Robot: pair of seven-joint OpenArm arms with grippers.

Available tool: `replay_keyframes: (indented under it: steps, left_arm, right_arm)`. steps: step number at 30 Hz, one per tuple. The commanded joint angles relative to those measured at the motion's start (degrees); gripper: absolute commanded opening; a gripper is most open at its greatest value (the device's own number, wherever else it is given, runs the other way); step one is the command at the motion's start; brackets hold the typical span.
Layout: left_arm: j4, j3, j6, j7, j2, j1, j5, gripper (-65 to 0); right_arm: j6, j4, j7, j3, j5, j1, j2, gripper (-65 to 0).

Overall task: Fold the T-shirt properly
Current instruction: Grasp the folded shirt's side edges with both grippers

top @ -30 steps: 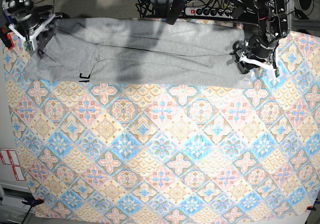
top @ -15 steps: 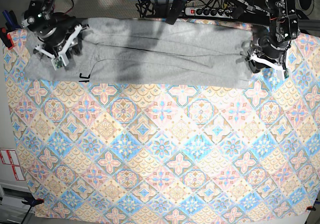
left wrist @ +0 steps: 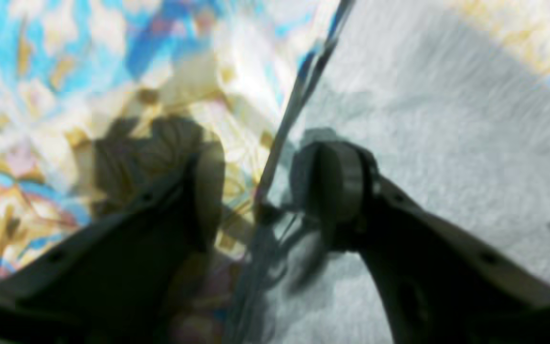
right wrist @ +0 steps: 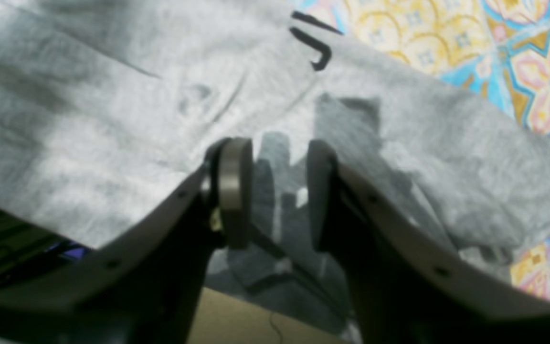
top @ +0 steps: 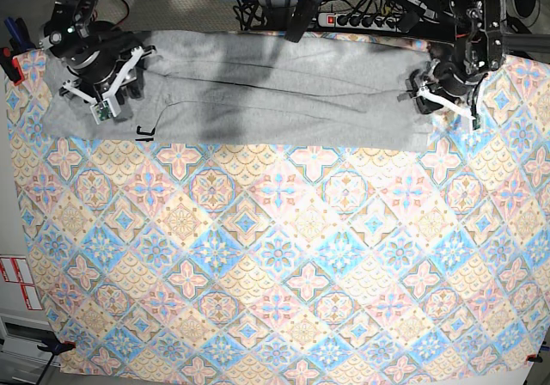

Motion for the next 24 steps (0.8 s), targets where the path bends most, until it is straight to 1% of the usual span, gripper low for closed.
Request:
replay_keyframes:
  steps: [1,6,10,15,16,20,24]
  left_arm:
    - [-0.4,1.0,-0.5,0.9,-0.4,-1.0,-0.8,-32.6]
    - [-4.2,3.6,-0.5,0.9,-0.3,-2.0,-1.0,-32.7]
    - [-3.8,7.7,-0.6,0.9,-0.3,-1.9,-1.4,-32.9]
    - [0.7,13.2,-0.7,1.0,-0.3,-1.5,-1.4,-33.3]
    - [1.4,14.3,-0.7,1.0,-0.3,-1.5,-1.4,-35.1]
    - [2.0,15.7,-0.7,1.1,-0.3,-1.5,-1.4,-46.4]
    - [2.0,15.4,-0.7,0.9,-0.2,-1.5,-1.4,-47.1]
  right_arm:
    - [0.1,1.0,0.9,0.3,0.5,-0.1,0.6,-45.4]
    - [0.1,1.0,0.9,0.3,0.5,-0.1,0.5,-45.4]
    - [0.1,1.0,0.9,0.3,0.5,-0.1,0.5,-45.4]
    - [0.1,1.0,0.9,0.3,0.5,-0.1,0.5,-45.4]
    - [0.1,1.0,0.9,0.3,0.5,-0.1,0.5,-45.4]
    - [0.1,1.0,0.9,0.3,0.5,-0.1,0.5,-45.4]
    - [0.1,1.0,0.9,0.3,0.5,-0.1,0.5,-45.4]
